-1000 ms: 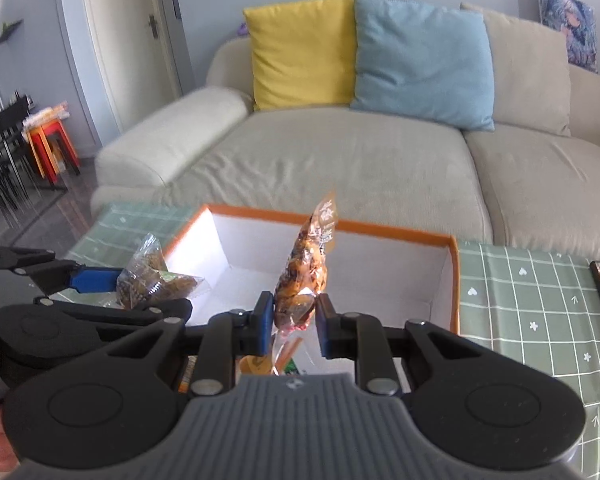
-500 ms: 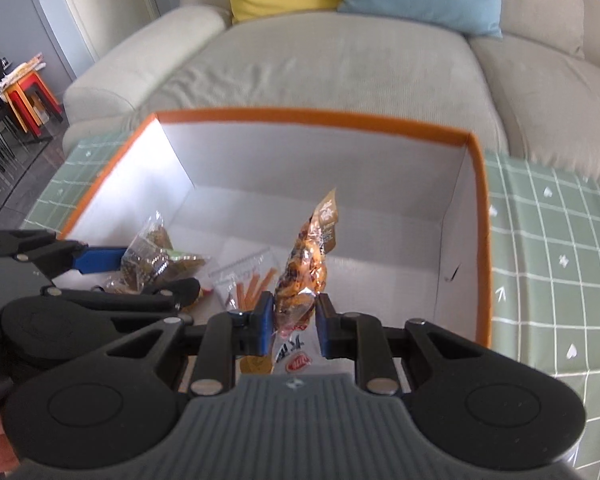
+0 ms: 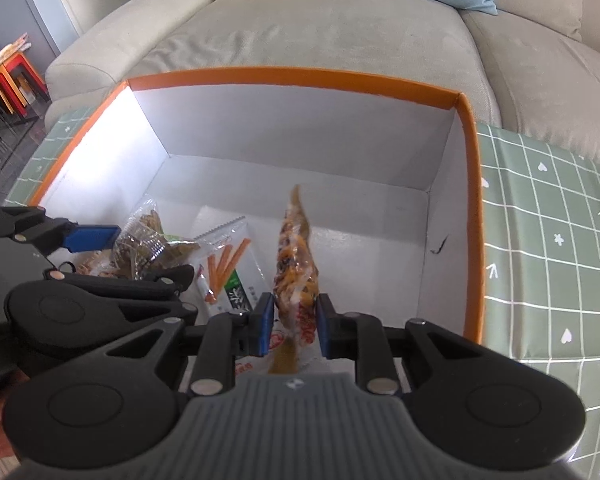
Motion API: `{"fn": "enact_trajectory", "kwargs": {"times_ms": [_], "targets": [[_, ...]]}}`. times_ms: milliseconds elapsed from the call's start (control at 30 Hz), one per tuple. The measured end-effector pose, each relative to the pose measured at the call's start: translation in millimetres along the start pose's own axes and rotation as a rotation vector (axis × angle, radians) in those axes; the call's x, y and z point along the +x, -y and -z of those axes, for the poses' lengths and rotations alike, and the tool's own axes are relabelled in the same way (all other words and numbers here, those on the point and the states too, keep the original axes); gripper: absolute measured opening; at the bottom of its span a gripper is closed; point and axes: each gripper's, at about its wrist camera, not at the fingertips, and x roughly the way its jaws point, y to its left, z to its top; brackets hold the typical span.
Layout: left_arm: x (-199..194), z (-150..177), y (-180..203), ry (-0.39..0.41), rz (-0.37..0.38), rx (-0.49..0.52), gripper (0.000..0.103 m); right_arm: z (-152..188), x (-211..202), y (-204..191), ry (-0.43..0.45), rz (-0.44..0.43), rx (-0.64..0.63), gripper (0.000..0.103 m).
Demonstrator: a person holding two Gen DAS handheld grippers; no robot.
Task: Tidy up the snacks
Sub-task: 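Open both grippers to drop the bags into the box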
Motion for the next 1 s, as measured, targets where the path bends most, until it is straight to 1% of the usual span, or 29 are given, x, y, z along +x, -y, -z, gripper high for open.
{"fn": "enact_trajectory", "kwargs": {"times_ms": [100, 200, 267, 367, 467, 500, 533, 567, 633, 800, 1000], "targets": [[-1, 3, -2, 0.007, 0.011, -0.019, 0.083, 2, 0, 2, 0.003, 0.021, -0.019, 0.021], [-4, 4, -5, 0.013, 0.015, -0.034, 0.086, 3, -1, 3, 0.004, 0.037, -0.027, 0.028], [-9, 4, -5, 0.038, 0.011, -0.030, 0.087, 3, -3, 4, 0.005, 0.035, -0.029, 0.030], [-19, 4, -8, 0.085, 0.002, -0.032, 0.090, 1, -7, 5, 0.009, 0.037, -0.034, 0.033], [-27, 2, -13, 0.095, 0.019, -0.061, 0.091, 1, -12, 4, 0.016, 0.047, -0.044, 0.036], [-29, 2, -14, 0.099, 0.013, -0.066, 0.091, 1, -14, 3, 0.024, 0.059, -0.049, 0.042], [-31, 3, -14, 0.105, 0.008, -0.068, 0.091, 0, -16, 1, 0.032, 0.078, -0.051, 0.051], [-34, 3, -16, 0.113, 0.009, -0.075, 0.092, 0, -19, 1, 0.039, 0.091, -0.053, 0.055], [-39, 5, -20, 0.122, 0.021, -0.098, 0.093, 0, -25, 3, 0.051, 0.088, -0.048, 0.060], [-57, 12, -28, 0.152, 0.059, -0.166, 0.093, 4, -45, 5, 0.095, 0.092, -0.036, 0.065], [-88, 24, -30, 0.247, 0.045, -0.171, 0.093, 17, -73, 1, 0.179, 0.092, -0.021, 0.066]]}}
